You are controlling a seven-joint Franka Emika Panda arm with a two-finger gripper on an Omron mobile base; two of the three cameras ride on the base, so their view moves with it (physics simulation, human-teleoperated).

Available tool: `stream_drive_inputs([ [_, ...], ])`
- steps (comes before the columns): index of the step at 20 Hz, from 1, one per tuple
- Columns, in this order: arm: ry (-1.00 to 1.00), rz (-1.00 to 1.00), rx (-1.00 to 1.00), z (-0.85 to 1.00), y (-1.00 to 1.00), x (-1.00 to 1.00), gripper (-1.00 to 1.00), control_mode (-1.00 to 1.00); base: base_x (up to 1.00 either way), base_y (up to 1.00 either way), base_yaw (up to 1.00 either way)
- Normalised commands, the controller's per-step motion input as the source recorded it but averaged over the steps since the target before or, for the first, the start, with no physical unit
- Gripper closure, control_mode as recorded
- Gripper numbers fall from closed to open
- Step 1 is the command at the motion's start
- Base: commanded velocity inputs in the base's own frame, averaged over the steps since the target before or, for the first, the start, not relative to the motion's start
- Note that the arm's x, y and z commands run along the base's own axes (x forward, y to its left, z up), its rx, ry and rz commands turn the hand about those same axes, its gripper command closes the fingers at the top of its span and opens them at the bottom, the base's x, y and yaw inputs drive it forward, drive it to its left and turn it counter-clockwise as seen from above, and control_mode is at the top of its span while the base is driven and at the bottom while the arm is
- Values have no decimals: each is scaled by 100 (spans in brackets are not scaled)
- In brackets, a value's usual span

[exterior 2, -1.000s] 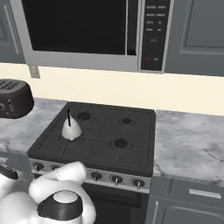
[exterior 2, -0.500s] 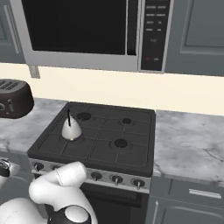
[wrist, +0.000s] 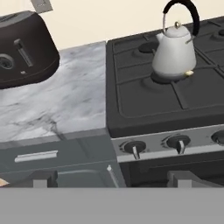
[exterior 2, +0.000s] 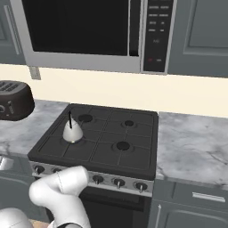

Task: The kettle is done boiling. Turn off the stove, then wait for 300 timesteps before moving the kettle to the dining table.

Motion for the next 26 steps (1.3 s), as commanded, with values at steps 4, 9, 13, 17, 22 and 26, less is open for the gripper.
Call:
stream_drive_inputs([
  [4,0,0,-8,53,-3,-18,-100,-100,0,0,0],
  [9,0,0,-7,53,-10,-16,-100,-100,0,0,0],
  [13,0,0,-5,53,-13,-11,-100,-100,0,0,0],
  [17,0,0,-5,44,-19,-7,-100,-100,0,0,0],
  [22,0,1,-3,38,-24,-1,-100,-100,0,0,0],
  [26,2,2,0,36,-31,0,-100,-100,0,0,0],
])
